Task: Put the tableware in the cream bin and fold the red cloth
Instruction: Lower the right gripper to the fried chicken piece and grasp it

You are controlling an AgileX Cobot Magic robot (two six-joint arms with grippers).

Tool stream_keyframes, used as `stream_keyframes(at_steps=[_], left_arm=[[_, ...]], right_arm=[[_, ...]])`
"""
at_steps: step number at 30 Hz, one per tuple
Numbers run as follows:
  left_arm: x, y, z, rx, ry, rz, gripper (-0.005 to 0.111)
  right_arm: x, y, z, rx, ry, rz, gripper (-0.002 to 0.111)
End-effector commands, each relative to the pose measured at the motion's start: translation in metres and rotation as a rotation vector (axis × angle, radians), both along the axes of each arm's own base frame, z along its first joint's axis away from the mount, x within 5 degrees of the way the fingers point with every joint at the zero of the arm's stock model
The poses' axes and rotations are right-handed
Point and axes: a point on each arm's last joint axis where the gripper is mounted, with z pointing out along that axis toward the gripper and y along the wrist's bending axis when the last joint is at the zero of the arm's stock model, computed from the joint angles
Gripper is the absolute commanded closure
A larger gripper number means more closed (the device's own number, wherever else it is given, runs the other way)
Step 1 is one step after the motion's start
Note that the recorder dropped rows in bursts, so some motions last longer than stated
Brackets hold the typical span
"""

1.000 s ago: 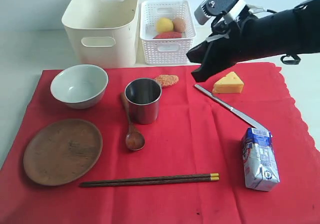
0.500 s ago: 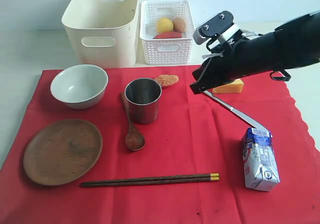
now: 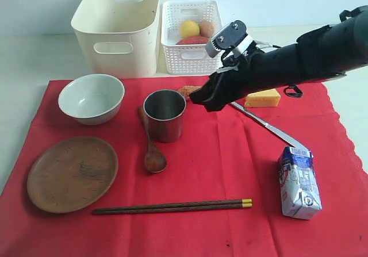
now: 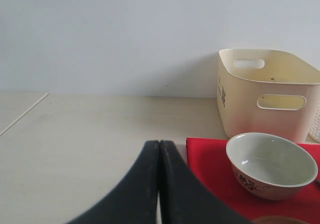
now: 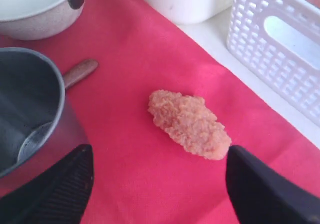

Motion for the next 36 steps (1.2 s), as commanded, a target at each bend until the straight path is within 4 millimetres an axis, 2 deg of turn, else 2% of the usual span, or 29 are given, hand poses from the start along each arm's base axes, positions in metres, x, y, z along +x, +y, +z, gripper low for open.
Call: stream_keyframes(at_steps=[1,12,26,29,32,36], left_arm=[[0.000,0.000,0.001,-0.005,-0.007,0.002,0.107],[0.000,0.000,0.001,-0.005,-0.007,0.002,0.107],[0.000,0.000,0.001,-0.005,-0.007,0.002,0.107],[0.000,0.000,0.001,-0.005,-0.007,0.002,0.107],[0.000,0.000,0.001,-0.005,-0.007,0.002,0.107],[0.000,0.000,0.001,-0.005,-0.007,0.002,0.107]], right_arm=[[0.007,0.006,-0.001,0.002,-0.030,0.040,0.032],[0.017,0.013,-0.016,-0.064,-0.065,0.164,0.032],[0.034,0.021,-0.039,-0.084,-0.065,0.189,0.033],[0.035,0.022,-0.039,-0.087,-0.069,0.190,0.033],[0.035,0.022,-0.039,-0.087,-0.069,0.190,0.039],[0.036,0.021,-0.039,-0.097,-0.073,0.181,0.056]])
